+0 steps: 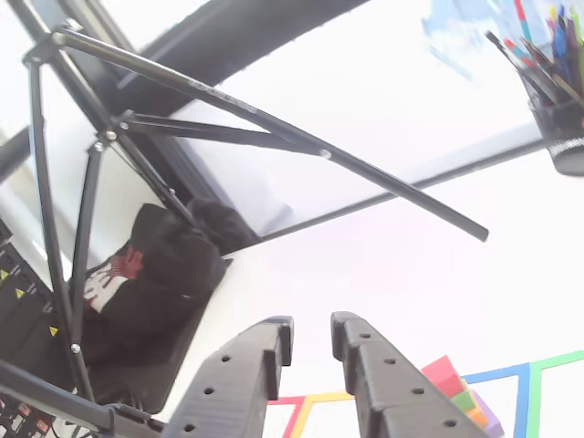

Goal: Tower of hanoi

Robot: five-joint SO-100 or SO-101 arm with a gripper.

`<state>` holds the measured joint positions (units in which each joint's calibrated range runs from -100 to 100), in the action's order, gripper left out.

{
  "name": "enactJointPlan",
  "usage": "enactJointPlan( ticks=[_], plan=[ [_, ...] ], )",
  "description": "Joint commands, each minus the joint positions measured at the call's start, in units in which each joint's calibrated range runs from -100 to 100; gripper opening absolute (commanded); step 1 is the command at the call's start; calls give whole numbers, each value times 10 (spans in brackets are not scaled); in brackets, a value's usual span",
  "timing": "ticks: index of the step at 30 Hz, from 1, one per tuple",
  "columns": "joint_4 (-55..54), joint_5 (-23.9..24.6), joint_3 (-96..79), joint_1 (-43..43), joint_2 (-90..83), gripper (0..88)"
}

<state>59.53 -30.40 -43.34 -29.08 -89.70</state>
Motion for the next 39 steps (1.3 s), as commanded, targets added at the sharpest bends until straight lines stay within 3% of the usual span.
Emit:
enactJointPlan(
  ticks=[1,3,4,12,19,21,25,27,28,30,32,34,36,39],
  plan=[
    [18,66,-28,-38,-43,5],
    [22,149,-31,-42,-30,5],
    [31,156,-31,-42,-19,5],
    [15,190,-52,26,72,5],
    [5,176,-138,96,79,5],
    [-7,193,-166,105,87,5],
    [-29,283,-211,80,92,4],
    [-28,384,-228,58,89,4],
    [-28,467,-244,47,79,4],
    [-28,558,-278,42,52,4],
    [-24,614,-315,45,21,4],
    [-15,640,-338,61,2,4],
    [-14,705,-358,73,-4,4],
    [-6,741,-385,76,-24,4]
  ],
)
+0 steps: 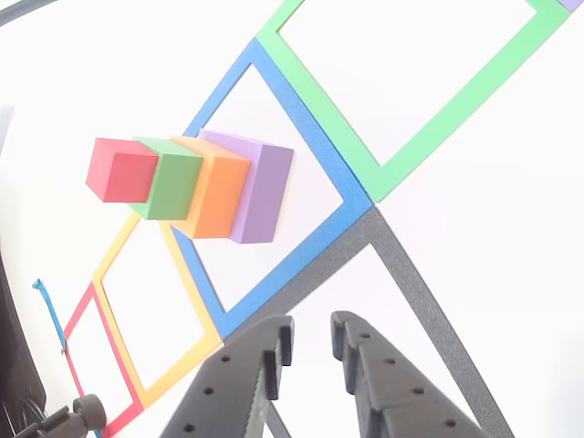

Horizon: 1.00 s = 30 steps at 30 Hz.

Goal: Tower of hanoi

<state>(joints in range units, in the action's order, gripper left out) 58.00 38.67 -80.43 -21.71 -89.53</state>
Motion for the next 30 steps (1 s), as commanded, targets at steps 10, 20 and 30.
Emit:
enactJointPlan(
  ticks=[10,20,30],
  plan=[
    [65,192,-85,31,-103,3],
    [40,272,-133,45,-103,3],
    [1,329,-183,65,-103,3]
  ],
)
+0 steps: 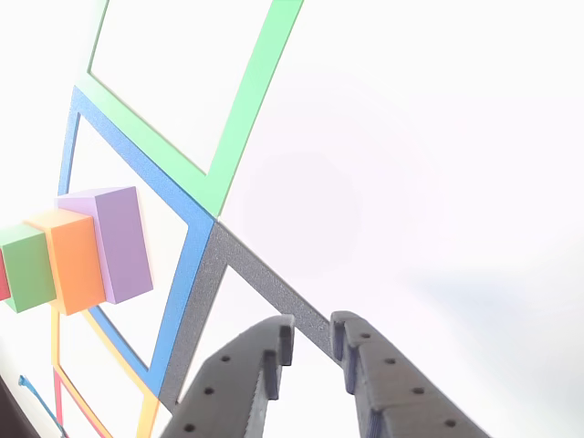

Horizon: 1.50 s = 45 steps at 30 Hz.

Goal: Tower of hanoi

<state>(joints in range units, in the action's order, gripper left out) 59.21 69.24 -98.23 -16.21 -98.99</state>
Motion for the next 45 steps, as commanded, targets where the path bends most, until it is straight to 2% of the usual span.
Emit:
enactJointPlan(
  ticks=[1,5,14,21,28,31,35,36,41,45],
  plan=[
    [-11,30,-5,12,-8,4],
    [-11,66,-5,26,-8,4],
    [-7,73,-5,20,-8,5],
    [8,15,-1,-8,-8,13],
    [-8,15,-6,6,-8,14],
    [-16,-9,-9,-20,-8,42],
    [-21,44,-10,13,-8,50],
    [-22,42,-10,13,-8,50],
    [-34,-54,-15,-24,-8,50],
    [-34,-51,-15,-23,-8,45]
  ],
)
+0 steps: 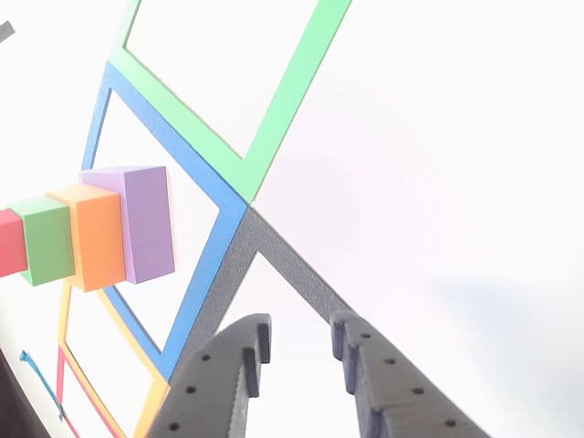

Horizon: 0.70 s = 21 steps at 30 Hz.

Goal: Tower of hanoi

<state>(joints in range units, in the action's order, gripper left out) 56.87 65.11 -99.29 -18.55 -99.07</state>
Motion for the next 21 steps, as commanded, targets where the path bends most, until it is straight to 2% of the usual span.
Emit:
enactJointPlan(
  ticks=[1,3,4,16,19,21],
  plan=[
    [-11,-8,-4,1,-7,45],
    [-12,-3,-4,-6,-7,45],
    [-12,-6,-4,-6,-7,16],
    [-11,4,-4,-10,-7,14],
    [-10,-8,-4,-15,-7,11],
    [-9,-38,-4,-17,-7,11]
  ],
)
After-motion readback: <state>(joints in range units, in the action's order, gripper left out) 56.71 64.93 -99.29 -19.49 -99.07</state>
